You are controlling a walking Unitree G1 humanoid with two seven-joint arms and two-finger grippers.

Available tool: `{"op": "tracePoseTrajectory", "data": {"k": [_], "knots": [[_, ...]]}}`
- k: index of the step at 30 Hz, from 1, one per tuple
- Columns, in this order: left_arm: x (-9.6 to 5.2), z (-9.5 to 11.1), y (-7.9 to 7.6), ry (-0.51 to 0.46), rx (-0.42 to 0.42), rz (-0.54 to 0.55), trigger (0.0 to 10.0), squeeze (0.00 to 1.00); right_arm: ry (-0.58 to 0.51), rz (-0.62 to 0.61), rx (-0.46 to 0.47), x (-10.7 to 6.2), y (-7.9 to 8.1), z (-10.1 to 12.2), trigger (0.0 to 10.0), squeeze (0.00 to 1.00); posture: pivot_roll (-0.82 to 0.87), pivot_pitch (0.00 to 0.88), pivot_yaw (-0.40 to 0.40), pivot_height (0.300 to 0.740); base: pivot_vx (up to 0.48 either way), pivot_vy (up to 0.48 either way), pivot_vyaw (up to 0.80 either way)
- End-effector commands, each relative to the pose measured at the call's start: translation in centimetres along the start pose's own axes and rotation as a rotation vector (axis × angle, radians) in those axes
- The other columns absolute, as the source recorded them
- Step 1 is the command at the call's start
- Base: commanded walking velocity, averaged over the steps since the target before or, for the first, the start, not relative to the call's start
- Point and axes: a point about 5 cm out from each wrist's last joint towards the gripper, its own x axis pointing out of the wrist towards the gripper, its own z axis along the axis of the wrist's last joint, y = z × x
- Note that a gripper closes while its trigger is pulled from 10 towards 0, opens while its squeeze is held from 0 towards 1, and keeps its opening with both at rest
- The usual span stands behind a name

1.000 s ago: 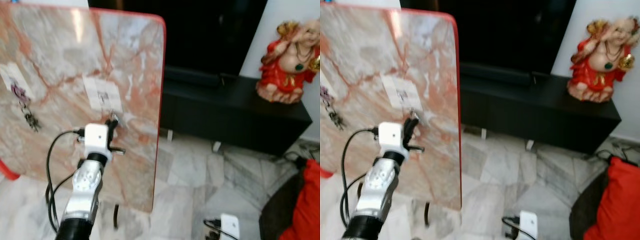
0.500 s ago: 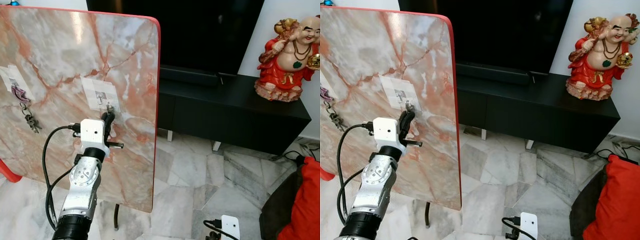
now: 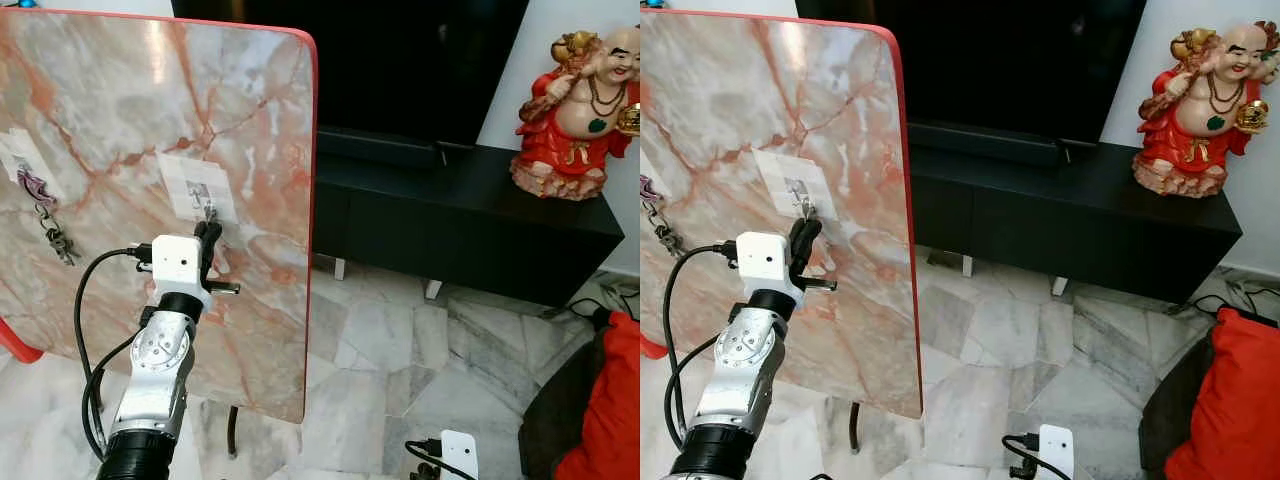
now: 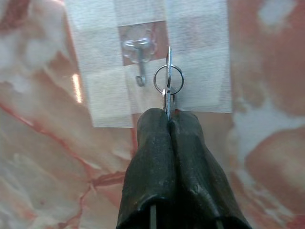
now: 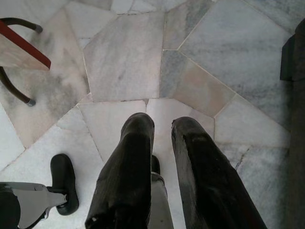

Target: Hang keys on a hook

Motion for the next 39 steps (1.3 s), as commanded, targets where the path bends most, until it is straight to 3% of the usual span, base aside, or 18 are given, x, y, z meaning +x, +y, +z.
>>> {"op": "tracePoseTrajectory", "data": {"k": [1,18,39], "knots": [[0.03,0.09,0.20,0.002,0.006,0.007,10.0,0.00,0.012,-0.001,-0.001,-0.05,0.03,-0.30,10.0,0.00,0.04,0.000,-0.060,0.740,0.000,0.000,0.00],[0.06,-0.13,1.09,0.027,0.000,0.048,10.0,0.00,0.012,-0.001,-0.008,-0.01,0.01,-0.17,10.0,0.00,0.04,0.000,-0.062,0.740,0.000,0.000,0.00],[0.64,0.17,1.04,0.026,-0.045,0.035,10.0,0.00,0.013,-0.007,-0.006,-0.06,-0.23,-0.28,10.0,0.00,0.04,0.000,-0.062,0.740,0.000,0.000,0.00]]}}
